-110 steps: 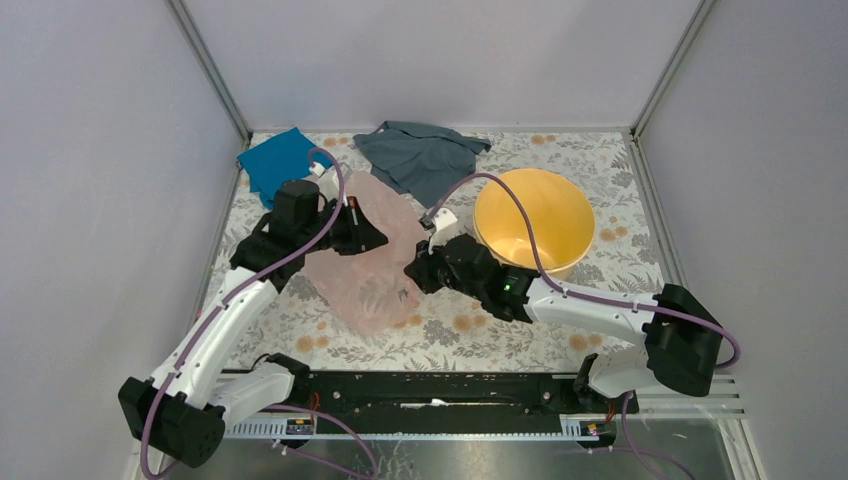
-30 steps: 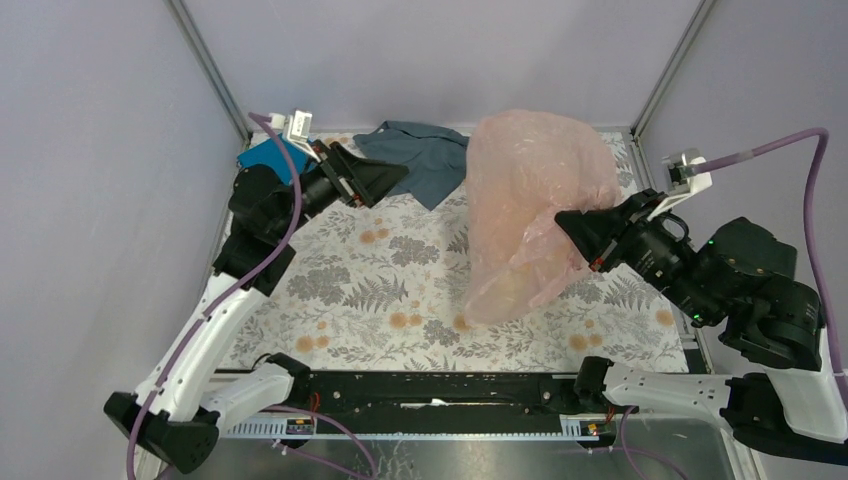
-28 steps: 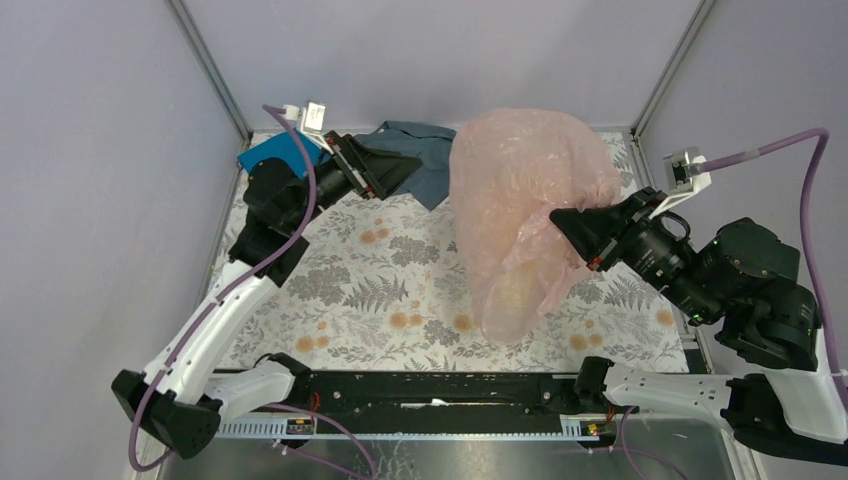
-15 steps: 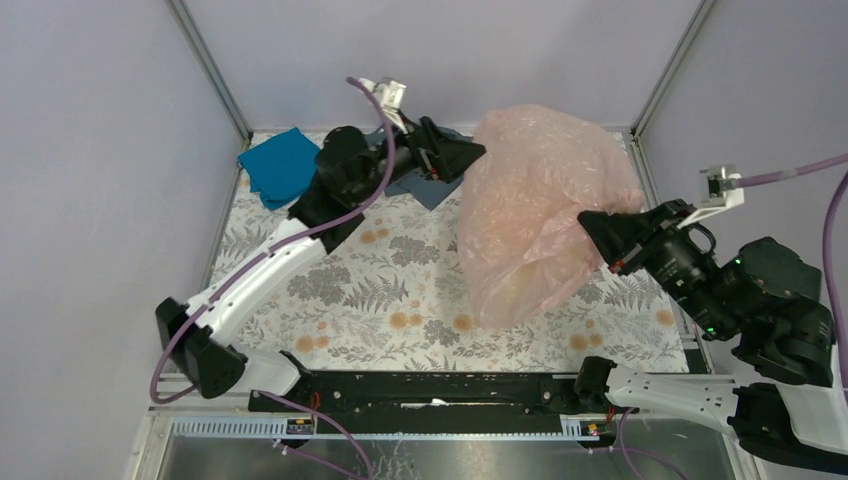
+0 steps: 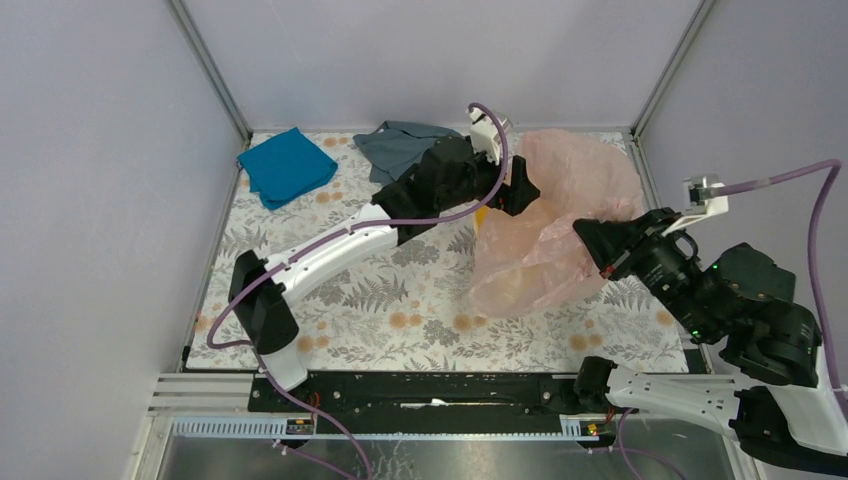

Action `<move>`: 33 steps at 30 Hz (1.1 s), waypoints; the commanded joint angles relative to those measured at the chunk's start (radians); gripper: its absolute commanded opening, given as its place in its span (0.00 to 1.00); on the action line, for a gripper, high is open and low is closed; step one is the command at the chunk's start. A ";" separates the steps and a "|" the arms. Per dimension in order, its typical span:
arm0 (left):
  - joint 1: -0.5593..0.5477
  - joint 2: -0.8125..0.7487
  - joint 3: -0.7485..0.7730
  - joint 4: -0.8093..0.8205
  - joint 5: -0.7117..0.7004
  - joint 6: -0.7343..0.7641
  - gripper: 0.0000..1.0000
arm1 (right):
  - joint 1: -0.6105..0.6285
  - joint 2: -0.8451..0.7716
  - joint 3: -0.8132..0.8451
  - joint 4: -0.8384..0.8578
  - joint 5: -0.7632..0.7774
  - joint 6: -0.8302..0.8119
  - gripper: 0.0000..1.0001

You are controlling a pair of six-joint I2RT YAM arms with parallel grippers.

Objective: Put the trash bags into the trash bin

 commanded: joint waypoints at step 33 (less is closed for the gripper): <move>0.007 -0.283 -0.308 -0.349 -0.234 -0.197 0.72 | -0.315 0.281 -0.290 0.389 -0.407 -0.254 0.00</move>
